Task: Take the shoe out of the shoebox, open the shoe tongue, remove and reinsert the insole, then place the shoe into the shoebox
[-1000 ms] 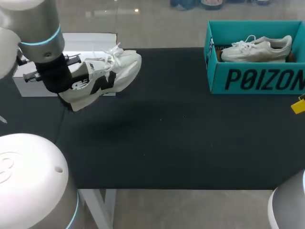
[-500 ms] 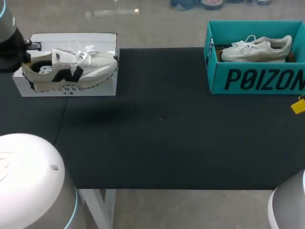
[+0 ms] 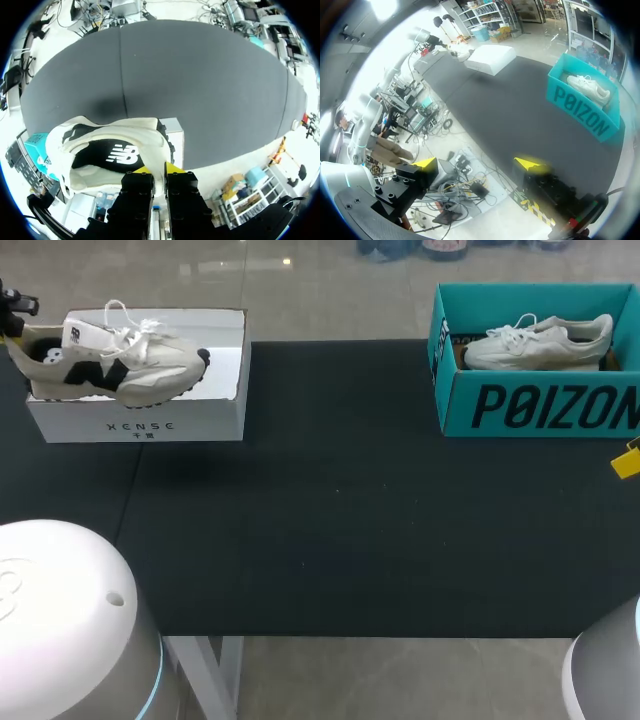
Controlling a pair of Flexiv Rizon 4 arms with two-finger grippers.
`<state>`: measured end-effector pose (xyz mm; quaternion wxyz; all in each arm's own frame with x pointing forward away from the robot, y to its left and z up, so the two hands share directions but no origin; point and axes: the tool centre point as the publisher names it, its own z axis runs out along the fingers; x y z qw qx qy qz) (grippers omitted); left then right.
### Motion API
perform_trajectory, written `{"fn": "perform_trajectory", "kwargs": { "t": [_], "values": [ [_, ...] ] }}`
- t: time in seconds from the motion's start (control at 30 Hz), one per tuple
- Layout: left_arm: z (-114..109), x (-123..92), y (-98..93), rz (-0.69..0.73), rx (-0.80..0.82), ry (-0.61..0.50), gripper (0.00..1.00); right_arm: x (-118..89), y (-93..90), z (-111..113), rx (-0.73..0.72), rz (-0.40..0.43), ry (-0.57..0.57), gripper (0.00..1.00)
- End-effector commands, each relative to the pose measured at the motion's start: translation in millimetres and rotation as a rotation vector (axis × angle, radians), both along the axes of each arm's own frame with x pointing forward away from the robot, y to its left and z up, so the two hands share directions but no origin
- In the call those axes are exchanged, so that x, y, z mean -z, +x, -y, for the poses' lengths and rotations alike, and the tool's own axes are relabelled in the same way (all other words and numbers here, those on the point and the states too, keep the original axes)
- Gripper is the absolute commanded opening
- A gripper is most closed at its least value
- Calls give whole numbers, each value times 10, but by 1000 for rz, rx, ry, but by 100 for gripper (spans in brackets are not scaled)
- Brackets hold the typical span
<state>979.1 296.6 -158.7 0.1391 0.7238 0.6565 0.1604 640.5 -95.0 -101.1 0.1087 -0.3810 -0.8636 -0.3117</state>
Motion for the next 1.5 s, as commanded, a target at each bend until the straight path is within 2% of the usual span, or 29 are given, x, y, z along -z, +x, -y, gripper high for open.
{"fn": "perform_trajectory", "kwargs": {
  "t": [0.03, 0.5, 0.83, 1.13, 1.5],
  "values": [
    [-105, 0, 288, -54, 21, 8, 0, -9, 27, -3, -2, -6, -2, 100],
    [-406, 288, 742, -83, 25, 9, 0, -9, 27, -3, -2, -6, -2, 100],
    [-430, 557, 1008, -90, 1, 3, 0, -9, 27, -3, -2, -6, -2, 100],
    [-401, 770, 1161, -105, -42, -29, 0, -9, 27, -3, -2, -6, -2, 100],
    [-308, 929, 1209, -115, -71, -44, 0, -9, 27, -3, -2, -6, -2, 100]
  ]
}}
